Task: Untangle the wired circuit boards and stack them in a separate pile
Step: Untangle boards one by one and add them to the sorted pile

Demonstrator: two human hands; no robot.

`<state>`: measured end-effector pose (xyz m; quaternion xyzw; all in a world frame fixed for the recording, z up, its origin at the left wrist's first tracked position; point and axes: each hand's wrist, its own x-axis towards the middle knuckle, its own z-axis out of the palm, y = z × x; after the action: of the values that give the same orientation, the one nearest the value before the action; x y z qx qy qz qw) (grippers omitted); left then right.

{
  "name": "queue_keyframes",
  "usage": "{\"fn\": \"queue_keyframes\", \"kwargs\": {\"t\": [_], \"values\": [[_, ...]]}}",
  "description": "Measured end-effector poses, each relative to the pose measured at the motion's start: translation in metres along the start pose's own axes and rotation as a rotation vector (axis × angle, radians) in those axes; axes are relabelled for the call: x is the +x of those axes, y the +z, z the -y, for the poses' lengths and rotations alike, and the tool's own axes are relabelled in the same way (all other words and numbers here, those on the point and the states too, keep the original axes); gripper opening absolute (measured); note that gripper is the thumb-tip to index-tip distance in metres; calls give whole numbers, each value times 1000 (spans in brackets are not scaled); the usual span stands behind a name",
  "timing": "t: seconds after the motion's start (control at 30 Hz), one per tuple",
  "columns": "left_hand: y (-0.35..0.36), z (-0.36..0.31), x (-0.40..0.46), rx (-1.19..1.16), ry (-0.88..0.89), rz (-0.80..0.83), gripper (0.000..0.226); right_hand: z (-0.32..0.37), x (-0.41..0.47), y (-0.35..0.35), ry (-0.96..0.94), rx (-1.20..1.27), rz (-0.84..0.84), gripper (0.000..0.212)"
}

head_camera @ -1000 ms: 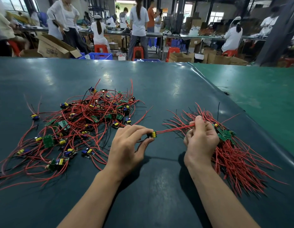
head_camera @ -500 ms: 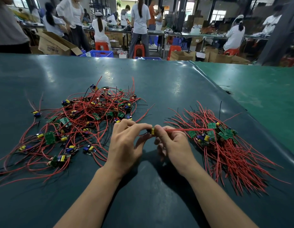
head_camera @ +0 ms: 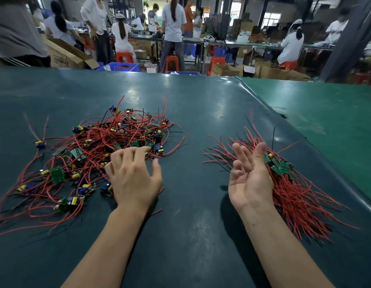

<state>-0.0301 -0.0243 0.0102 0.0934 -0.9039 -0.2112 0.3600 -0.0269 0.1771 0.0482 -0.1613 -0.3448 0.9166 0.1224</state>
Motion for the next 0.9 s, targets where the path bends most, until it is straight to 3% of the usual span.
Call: {"fn": "queue_keyframes", "kwargs": {"t": [0.07, 0.17, 0.33, 0.67, 0.9], "values": [[-1, 7, 3, 66, -143, 62, 36, -1, 0, -2, 89, 8, 36, 19], [-3, 14, 8, 133, -316, 133, 42, -4, -2, -1, 108, -54, 141, 21], [-2, 21, 11, 284, -309, 256, 36, -17, -6, 2, 113, -190, 225, 20], [-4, 23, 16, 136, -265, -19, 18, -24, -6, 2, 146, -354, 313, 18], [-7, 19, 14, 157, -260, -40, 20, -26, -5, 1, 172, -408, 360, 18]]}}
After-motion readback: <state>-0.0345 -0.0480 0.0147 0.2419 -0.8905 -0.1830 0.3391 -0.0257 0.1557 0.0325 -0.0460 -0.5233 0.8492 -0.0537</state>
